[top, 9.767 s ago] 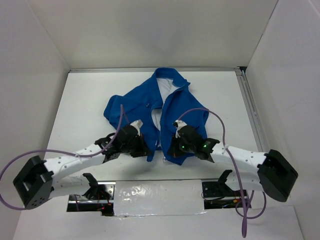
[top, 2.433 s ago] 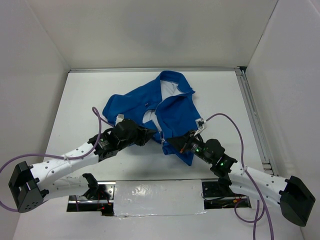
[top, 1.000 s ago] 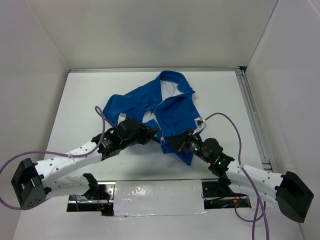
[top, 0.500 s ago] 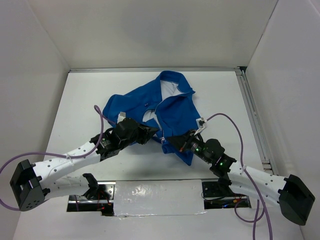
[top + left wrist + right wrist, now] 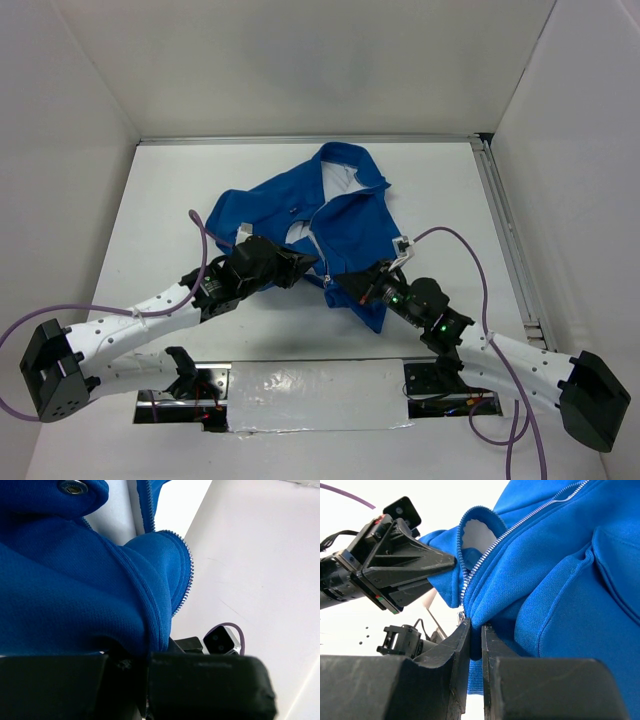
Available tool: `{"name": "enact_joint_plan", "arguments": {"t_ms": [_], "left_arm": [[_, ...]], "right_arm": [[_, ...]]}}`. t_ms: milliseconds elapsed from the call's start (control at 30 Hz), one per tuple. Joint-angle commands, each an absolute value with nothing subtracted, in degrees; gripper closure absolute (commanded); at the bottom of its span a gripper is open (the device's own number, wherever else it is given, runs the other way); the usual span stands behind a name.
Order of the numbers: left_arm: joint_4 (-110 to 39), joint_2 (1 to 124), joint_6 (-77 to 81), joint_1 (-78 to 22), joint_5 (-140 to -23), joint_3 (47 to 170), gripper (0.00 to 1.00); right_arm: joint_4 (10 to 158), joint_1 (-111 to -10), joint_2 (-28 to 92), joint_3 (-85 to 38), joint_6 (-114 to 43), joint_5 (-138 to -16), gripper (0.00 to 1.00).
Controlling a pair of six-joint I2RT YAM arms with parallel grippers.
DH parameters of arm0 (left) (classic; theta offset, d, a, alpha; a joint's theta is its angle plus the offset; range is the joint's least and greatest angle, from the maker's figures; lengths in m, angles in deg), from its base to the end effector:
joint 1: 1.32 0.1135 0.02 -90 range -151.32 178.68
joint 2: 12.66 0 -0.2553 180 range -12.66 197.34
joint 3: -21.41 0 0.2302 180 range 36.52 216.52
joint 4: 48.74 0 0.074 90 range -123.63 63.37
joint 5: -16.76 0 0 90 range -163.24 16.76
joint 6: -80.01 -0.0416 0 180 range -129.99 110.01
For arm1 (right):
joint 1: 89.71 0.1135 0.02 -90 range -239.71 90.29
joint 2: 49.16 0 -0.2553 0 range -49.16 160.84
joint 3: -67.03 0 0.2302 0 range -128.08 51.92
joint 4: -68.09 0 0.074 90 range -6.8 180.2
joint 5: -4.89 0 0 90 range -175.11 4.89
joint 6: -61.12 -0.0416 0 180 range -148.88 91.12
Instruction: Zip up the jacket
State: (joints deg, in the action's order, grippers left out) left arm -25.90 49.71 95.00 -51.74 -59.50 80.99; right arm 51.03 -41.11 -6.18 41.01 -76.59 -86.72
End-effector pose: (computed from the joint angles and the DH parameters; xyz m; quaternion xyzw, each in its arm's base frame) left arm 0.1571 -0.1746 0.2790 -0.4418 0.7176 -0.4951 0.2115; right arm 0.1126 0.1260 0.2206 0.0045 0.7065 0.5205 0.4795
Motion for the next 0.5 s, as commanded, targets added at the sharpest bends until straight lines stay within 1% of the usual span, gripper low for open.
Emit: {"name": "enact_joint_plan", "arguments": {"t_ms": [0, 467], "left_arm": [[-29.49, 47.81, 93.90, -52.04, -58.03, 81.70, 1.00], [-30.03, 47.89, 94.24, -52.03, -58.83, 80.64, 1.00]], "right_arm": [[49.36, -40.93, -6.53, 38.48, -76.43, -87.22, 1.00], [45.41, -40.93, -5.30, 37.51, -77.49, -86.70, 1.00]]}}
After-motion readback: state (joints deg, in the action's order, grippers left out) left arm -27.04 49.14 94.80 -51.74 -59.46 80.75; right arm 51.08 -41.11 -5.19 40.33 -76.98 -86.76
